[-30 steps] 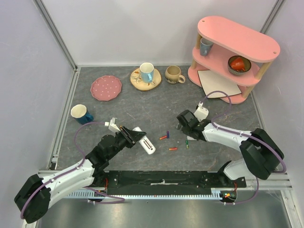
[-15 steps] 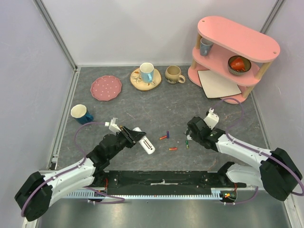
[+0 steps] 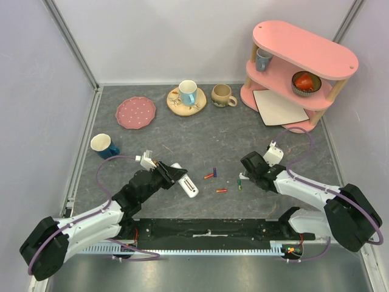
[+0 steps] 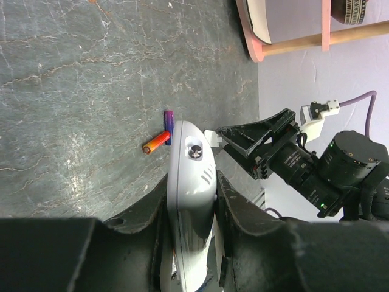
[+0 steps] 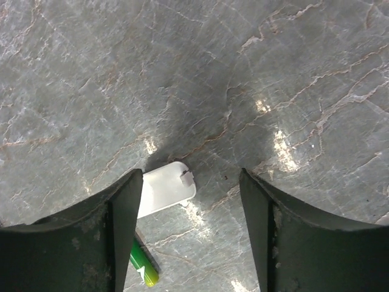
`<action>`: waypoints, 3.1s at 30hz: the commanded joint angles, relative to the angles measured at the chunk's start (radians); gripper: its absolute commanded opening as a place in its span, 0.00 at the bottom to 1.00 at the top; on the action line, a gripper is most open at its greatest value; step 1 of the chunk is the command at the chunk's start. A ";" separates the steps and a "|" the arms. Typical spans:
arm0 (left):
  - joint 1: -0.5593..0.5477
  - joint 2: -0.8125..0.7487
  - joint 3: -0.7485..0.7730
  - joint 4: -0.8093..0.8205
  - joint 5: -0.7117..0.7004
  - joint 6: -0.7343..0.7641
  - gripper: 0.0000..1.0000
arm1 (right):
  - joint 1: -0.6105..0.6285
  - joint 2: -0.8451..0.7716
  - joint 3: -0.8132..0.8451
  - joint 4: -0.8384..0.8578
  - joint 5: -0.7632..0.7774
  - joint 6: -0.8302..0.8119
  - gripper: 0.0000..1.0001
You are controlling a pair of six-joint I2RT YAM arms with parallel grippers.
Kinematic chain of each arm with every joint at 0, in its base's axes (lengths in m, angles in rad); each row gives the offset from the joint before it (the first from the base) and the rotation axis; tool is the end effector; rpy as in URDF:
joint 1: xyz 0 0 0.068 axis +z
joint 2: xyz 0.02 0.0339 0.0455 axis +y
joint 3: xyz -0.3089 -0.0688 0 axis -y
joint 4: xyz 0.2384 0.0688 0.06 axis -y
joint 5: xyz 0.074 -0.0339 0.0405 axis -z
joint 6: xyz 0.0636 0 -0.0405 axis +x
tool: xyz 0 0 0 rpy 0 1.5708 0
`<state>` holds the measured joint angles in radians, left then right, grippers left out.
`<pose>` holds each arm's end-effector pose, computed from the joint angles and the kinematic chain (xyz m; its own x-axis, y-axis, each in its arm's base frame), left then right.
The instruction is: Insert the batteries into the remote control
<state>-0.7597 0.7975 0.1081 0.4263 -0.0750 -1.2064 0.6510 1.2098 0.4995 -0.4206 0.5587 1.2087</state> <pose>0.1186 -0.1061 0.1935 -0.6599 -0.6583 -0.3623 0.0499 0.4428 -0.8952 0.1678 0.0854 0.1768 -0.5676 0.5645 -0.5994 0.5547 0.8001 0.2283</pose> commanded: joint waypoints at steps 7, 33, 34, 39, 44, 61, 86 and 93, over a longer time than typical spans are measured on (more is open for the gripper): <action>-0.003 -0.020 0.042 -0.015 -0.009 0.041 0.02 | -0.014 0.039 -0.038 0.155 -0.048 0.011 0.65; 0.005 -0.368 -0.108 0.070 0.018 0.128 0.02 | 0.174 -0.108 0.225 0.101 0.047 -0.616 0.82; 0.007 -0.382 -0.143 0.119 0.050 0.130 0.02 | 0.173 -0.104 0.224 0.115 -0.029 -0.673 0.83; 0.028 -0.413 -0.125 0.158 0.225 0.186 0.02 | 0.174 0.011 0.266 0.131 -0.184 -0.713 0.82; 0.046 -0.374 -0.148 0.256 0.409 0.157 0.02 | 0.179 0.144 0.301 0.173 -0.321 -0.701 0.77; 0.060 -0.415 -0.154 0.188 0.460 0.163 0.02 | 0.217 0.344 0.347 0.276 -0.295 -0.615 0.50; 0.066 -0.458 -0.137 0.098 0.420 0.191 0.02 | 0.180 0.441 0.337 0.263 -0.304 -0.572 0.28; 0.066 -0.394 -0.131 0.138 0.419 0.197 0.02 | 0.153 0.418 0.307 0.266 -0.327 -0.572 0.20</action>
<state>-0.7013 0.3634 0.0452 0.5053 0.3428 -1.0519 0.8192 1.6398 0.8333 -0.1577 0.2520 0.6308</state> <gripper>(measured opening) 0.334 0.222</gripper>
